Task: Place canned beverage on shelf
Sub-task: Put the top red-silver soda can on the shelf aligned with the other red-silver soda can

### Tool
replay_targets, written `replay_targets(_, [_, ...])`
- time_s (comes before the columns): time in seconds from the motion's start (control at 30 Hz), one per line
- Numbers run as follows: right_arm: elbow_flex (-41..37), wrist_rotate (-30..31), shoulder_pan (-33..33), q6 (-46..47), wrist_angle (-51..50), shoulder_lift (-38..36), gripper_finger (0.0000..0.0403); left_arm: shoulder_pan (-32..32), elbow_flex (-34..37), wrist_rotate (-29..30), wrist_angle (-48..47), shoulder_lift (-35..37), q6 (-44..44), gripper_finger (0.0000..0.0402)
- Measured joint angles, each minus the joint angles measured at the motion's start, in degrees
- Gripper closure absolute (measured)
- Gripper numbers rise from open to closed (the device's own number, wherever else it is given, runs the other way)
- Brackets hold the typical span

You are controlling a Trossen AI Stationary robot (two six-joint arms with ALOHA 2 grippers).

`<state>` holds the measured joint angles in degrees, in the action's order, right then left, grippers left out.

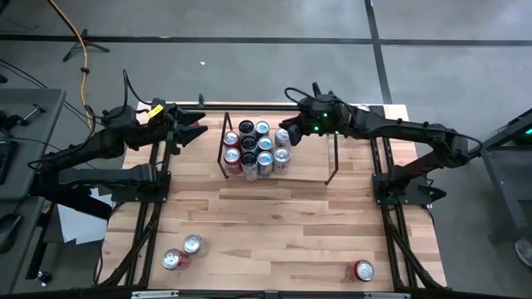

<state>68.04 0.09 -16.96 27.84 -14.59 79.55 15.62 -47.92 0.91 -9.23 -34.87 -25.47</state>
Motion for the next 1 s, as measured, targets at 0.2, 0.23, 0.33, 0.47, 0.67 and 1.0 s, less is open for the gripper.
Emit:
replay_targets(0.2, [0.0, -3.6, 0.0, -3.4, -2.8, 0.0, 0.0168, 0.0, 0.0, 0.0, 0.0, 0.0, 0.0, 0.0119])
replay_targets(0.23, [0.0, -4.2, 0.0, -4.2, -2.8, 0.0, 0.0146, 0.0, 0.0, 0.0, 0.0, 0.0, 0.0, 0.0119])
replay_targets(0.33, [2.6, -4.5, 0.0, -8.3, -7.3, 1.1, 0.0104, 0.0, 0.0, 0.0, 0.0, 0.0, 0.0, 0.0119])
replay_targets(0.47, [10.9, -1.4, 0.1, -16.8, -17.8, 4.5, 0.0092, 0.0, 0.0, 0.0, 0.0, 0.0, -1.5, 0.0119])
replay_targets(0.67, [17.1, 3.1, -0.3, -24.9, -25.2, 10.0, 0.0091, 0.0, 0.0, 0.0, 0.0, 0.0, -1.5, 0.0119])
replay_targets(1.0, [17.1, 1.6, -1.8, -25.3, -25.5, 16.9, 0.0091, 0.0, 0.0, 0.0, 0.0, 0.0, -1.5, 0.0119])
